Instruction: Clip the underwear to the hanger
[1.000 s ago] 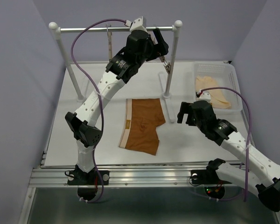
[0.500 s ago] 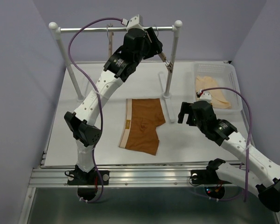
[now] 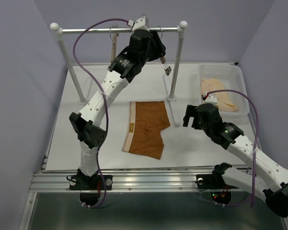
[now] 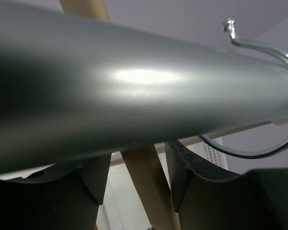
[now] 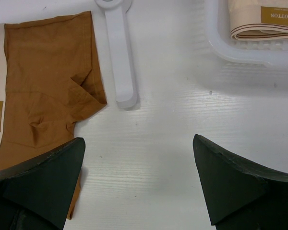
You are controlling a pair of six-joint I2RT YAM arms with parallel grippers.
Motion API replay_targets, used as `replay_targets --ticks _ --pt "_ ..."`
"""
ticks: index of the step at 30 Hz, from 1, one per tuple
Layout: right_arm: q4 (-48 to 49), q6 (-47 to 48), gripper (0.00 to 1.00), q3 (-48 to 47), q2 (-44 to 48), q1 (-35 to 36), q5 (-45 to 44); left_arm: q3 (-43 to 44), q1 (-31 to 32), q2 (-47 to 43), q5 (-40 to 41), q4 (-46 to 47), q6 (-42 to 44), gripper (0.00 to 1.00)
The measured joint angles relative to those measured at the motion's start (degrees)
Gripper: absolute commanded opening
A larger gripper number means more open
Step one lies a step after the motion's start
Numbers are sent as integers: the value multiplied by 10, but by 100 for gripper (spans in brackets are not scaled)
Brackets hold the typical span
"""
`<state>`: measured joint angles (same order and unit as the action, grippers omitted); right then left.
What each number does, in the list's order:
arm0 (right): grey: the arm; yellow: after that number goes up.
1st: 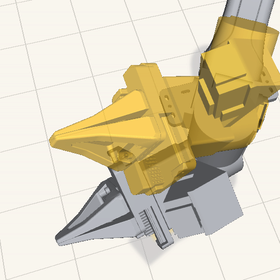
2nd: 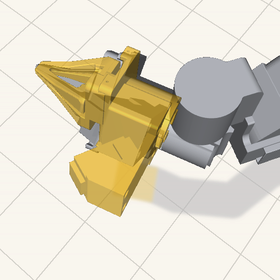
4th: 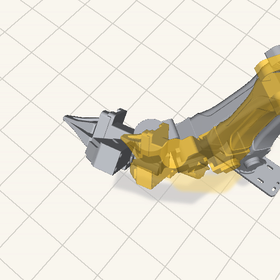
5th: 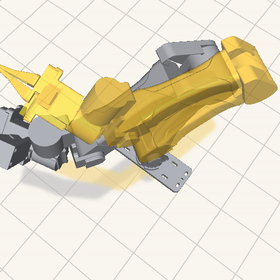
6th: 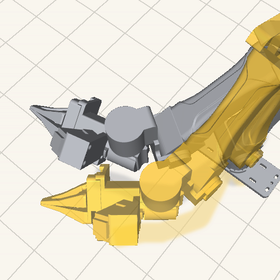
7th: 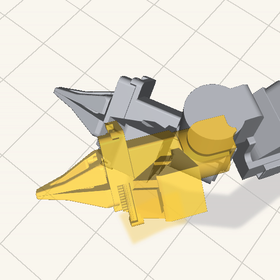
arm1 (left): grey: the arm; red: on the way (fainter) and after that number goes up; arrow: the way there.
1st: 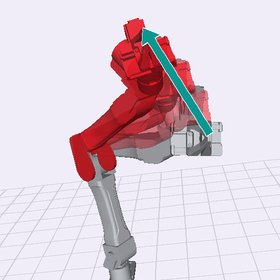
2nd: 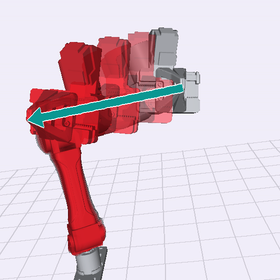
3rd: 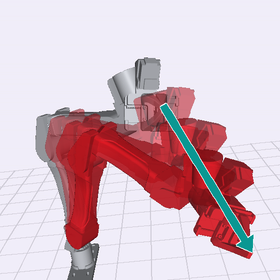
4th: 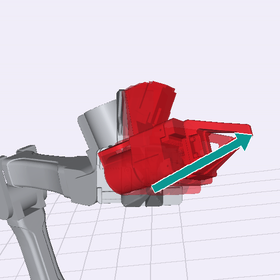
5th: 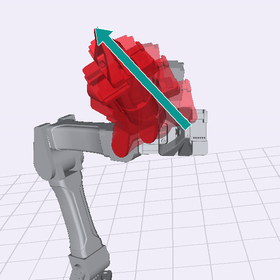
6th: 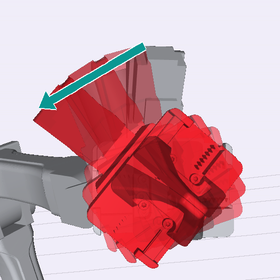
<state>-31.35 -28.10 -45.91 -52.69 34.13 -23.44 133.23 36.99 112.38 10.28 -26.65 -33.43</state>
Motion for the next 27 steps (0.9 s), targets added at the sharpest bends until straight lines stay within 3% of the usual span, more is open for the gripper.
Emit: replay_targets --ticks 8,11,24,27 --pt "0 0 100 0 0 0 0 0 0 2 -5 -10 4 40" --pt "0 0 100 0 0 0 -1 0 0 2 -9 -11 7 29" --pt "0 -1 100 0 -10 0 -1 7 0 1 -23 -6 17 13" --pt "0 -1 100 0 -14 0 -1 7 0 -2 -18 -8 22 3"
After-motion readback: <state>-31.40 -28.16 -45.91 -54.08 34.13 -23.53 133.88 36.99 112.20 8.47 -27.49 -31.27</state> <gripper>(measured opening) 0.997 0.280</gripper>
